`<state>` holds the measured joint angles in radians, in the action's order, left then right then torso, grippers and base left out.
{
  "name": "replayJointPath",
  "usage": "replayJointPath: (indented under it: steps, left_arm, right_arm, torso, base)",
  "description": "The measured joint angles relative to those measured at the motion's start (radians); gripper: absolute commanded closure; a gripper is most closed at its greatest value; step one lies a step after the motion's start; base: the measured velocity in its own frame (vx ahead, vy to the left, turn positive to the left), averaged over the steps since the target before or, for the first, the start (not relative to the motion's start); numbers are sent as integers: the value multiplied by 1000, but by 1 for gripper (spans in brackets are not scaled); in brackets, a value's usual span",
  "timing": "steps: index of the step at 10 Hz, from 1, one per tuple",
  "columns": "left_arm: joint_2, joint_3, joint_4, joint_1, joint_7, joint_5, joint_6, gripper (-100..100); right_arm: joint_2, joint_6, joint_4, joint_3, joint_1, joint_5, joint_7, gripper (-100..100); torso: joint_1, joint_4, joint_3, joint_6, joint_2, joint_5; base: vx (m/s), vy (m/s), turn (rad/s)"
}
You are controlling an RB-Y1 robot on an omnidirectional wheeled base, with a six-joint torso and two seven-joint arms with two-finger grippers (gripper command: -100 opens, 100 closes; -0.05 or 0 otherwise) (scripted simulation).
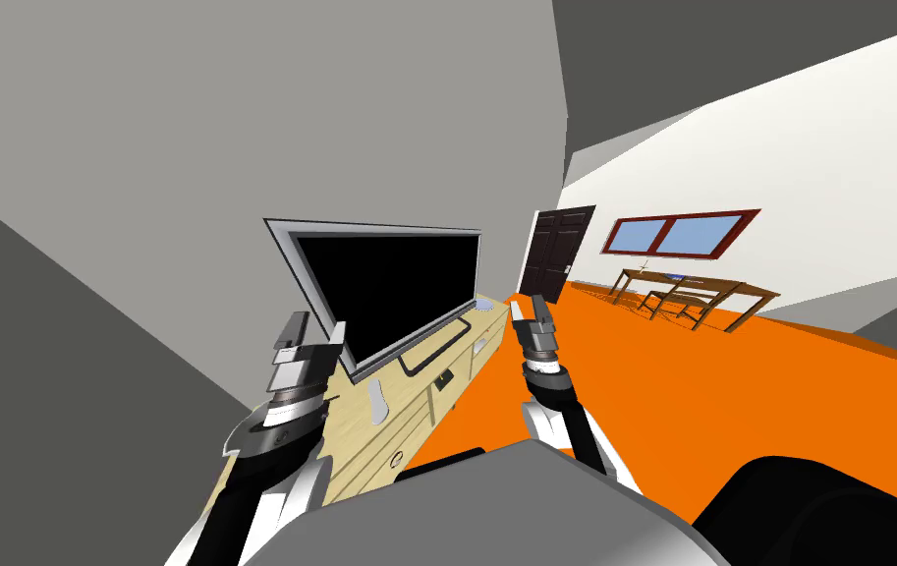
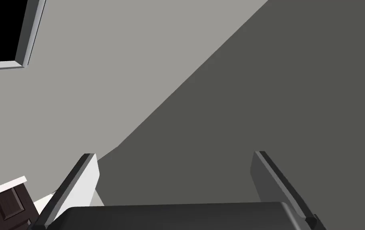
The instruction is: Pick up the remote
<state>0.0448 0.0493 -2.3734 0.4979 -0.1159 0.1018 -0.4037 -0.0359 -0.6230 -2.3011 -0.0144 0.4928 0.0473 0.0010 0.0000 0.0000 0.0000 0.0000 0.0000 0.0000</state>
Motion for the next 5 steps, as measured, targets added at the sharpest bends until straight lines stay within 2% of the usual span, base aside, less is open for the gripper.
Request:
replayJointPath:
  steps: [3,5]
  left_arm:
    - [41,0,38,-6,6,-6,51,-100]
    - [66,12,67,-1,18,-7,97,-100]
  right_arm:
    - [0,0,0,0,0,0,0,0]
    - [0,0,0,0,0,0,0,0]
  torso:
    - [-4,1,2,0,4,-1]
    - [-7,1,2,0,4,-1]
  base:
    - [-61,-70,-50]
    - [-59,-105,-78]
